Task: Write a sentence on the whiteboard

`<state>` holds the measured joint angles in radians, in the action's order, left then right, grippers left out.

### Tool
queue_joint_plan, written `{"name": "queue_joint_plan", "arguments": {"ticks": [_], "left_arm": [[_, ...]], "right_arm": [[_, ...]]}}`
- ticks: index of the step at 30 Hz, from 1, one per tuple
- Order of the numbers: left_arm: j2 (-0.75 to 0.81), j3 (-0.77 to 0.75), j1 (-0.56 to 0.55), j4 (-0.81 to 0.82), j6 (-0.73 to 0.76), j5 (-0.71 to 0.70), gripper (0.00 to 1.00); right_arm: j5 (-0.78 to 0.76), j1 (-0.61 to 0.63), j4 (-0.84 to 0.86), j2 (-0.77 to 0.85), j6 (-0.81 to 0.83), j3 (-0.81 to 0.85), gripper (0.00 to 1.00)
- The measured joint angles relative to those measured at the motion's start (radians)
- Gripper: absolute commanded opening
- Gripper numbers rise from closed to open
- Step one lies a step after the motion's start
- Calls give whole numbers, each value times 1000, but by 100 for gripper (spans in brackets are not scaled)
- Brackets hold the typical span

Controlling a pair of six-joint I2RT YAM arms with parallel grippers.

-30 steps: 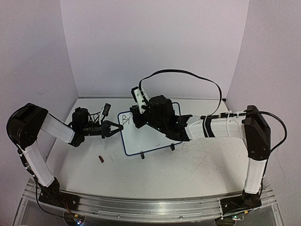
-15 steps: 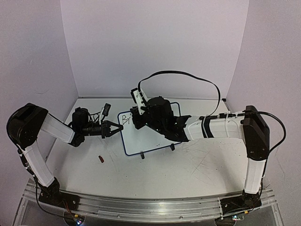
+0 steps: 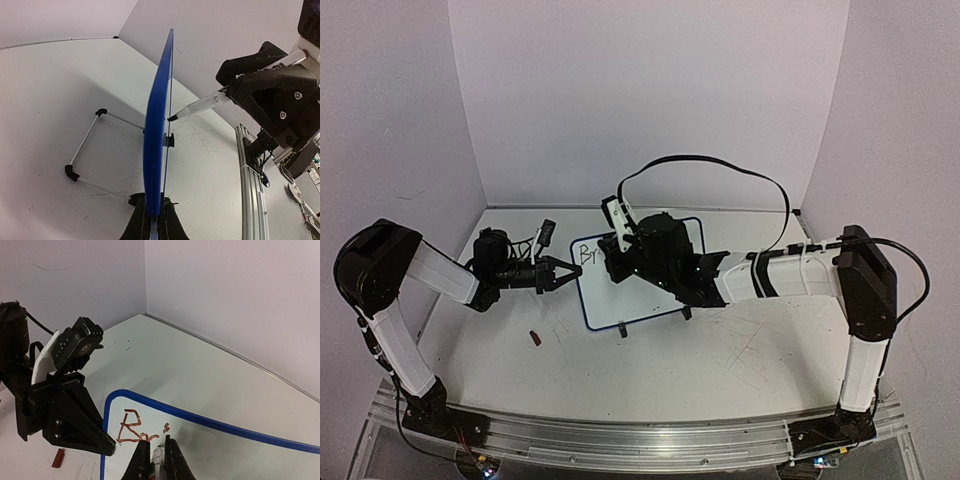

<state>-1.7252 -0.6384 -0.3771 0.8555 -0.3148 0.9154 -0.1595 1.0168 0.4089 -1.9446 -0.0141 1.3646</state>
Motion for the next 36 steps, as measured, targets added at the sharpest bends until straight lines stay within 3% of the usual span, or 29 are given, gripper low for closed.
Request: {"name": "queue_joint_plan", "arguments": {"ticks": [36], "left_arm": [[4,0,-2,-1,2,0,0]], "right_arm": [[-37,0,-32,0,-8,25,0]]}}
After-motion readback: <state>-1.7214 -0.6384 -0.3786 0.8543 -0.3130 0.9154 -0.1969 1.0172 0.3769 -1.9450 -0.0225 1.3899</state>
